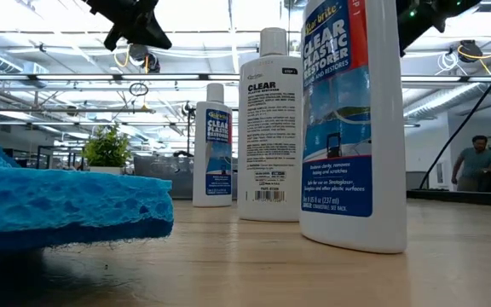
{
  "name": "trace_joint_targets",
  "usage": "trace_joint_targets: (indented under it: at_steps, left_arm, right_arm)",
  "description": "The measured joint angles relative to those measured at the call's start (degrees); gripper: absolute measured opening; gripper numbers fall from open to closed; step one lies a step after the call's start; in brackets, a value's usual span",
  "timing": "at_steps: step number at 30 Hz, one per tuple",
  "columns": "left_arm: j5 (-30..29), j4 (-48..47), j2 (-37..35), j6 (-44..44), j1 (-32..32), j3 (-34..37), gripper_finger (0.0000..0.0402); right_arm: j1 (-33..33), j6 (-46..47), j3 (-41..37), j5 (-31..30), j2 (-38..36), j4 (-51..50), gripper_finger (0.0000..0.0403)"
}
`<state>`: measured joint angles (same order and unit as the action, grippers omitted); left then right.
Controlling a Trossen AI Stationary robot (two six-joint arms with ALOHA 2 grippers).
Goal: Pick & Place Kitchen Items
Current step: Put the gray towel into the blue bin
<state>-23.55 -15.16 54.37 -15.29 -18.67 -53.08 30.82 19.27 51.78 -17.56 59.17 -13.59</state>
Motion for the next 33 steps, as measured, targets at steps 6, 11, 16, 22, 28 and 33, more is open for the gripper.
trace_joint_targets:
  at_steps: [6,11,16,22,28,33]
  left_arm:
    - [0.00,0.01,0.00,0.11,0.01,0.00,0.0033]
    - [0.07,-0.02,0.00,0.11,0.02,0.00,0.0033]
    - [0.09,-0.02,0.00,0.11,-0.01,0.00,0.0033]
    - [0.09,0.02,0.00,-0.04,-0.01,0.00,0.0033]
    - [0.13,0.02,0.00,-0.19,0.06,0.00,0.0033]
    - [0.13,0.03,0.00,-0.26,0.06,0.00,0.0033]
  right_arm:
    - [-0.87,0.18,0.01,-0.46,0.13,6.02,0.0000]
    - [-3.59,1.20,-0.59,8.67,3.64,18.55,0.0000]
    - [-4.66,4.16,-2.40,11.50,8.16,26.64,0.0000]
    - [-2.60,4.36,-5.48,1.05,11.01,20.34,0.0000]
    - [0.16,5.13,-10.03,-11.72,10.46,13.00,0.0000]
    - [1.80,6.12,-12.88,-13.80,10.52,11.17,0.0000]
